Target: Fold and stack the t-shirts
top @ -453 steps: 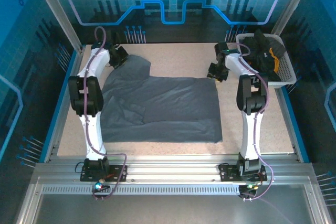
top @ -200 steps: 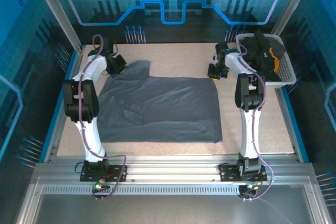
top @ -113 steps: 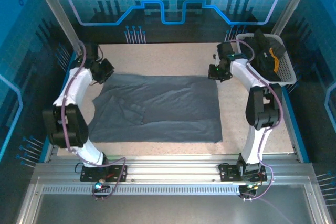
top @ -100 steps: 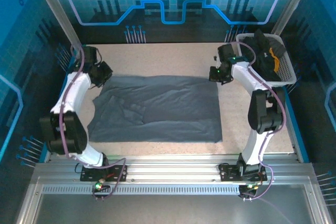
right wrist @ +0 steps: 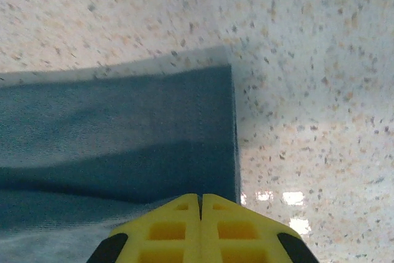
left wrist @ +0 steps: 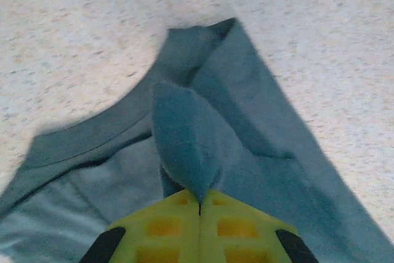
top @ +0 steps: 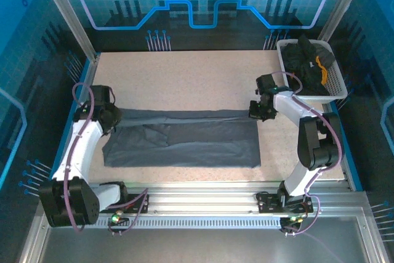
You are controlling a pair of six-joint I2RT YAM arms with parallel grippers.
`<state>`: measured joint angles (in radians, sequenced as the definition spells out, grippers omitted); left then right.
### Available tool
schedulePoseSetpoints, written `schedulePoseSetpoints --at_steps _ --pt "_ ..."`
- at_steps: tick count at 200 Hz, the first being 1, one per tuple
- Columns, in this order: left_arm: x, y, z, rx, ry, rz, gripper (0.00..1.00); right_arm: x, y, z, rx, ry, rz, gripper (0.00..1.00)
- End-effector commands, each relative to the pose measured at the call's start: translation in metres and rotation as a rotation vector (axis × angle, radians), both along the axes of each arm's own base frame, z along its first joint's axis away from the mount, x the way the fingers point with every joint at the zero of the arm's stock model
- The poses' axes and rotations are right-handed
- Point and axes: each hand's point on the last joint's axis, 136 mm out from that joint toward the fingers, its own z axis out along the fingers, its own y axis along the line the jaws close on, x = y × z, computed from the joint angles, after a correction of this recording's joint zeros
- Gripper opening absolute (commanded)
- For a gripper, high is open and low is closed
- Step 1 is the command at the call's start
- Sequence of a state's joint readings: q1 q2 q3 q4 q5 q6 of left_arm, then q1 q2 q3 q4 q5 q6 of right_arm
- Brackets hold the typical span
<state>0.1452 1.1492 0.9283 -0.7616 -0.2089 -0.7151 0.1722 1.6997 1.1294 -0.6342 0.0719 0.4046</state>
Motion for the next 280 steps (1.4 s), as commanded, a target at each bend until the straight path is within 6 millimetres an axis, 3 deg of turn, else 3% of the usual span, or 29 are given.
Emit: schedulePoseSetpoints --at_steps 1,47,113,171,205,250,265,280 --pt "-0.026 0.013 -0.007 0.051 0.046 0.086 0.0 -0.01 -0.001 0.001 -0.016 0.007 -0.026 0.0" --pt "-0.05 0.016 -0.024 0.054 0.092 0.146 0.0 -0.025 -0.005 -0.001 -0.029 0.033 -0.044 0.0" --pt "-0.063 0.026 -0.014 0.117 0.081 0.192 0.0 -0.044 -0.002 0.009 -0.032 0.028 -0.038 0.0" --pt "-0.089 0.009 -0.059 0.001 0.174 0.261 0.0 -0.075 -0.007 -0.016 -0.05 0.115 -0.093 0.0" --pt "-0.101 0.001 -0.076 -0.054 0.215 0.299 0.0 -0.08 -0.012 -0.023 -0.078 0.145 -0.126 0.01" --pt "-0.105 0.001 -0.079 -0.06 0.231 0.323 0.01 -0.083 -0.015 -0.017 -0.083 0.14 -0.149 0.19" --pt "-0.102 0.002 -0.074 -0.057 0.22 0.316 0.06 -0.087 -0.017 -0.011 -0.083 0.126 -0.161 0.22" --pt "-0.094 0.001 -0.067 -0.06 0.193 0.301 0.25 -0.09 -0.019 -0.003 -0.077 0.107 -0.183 0.29"
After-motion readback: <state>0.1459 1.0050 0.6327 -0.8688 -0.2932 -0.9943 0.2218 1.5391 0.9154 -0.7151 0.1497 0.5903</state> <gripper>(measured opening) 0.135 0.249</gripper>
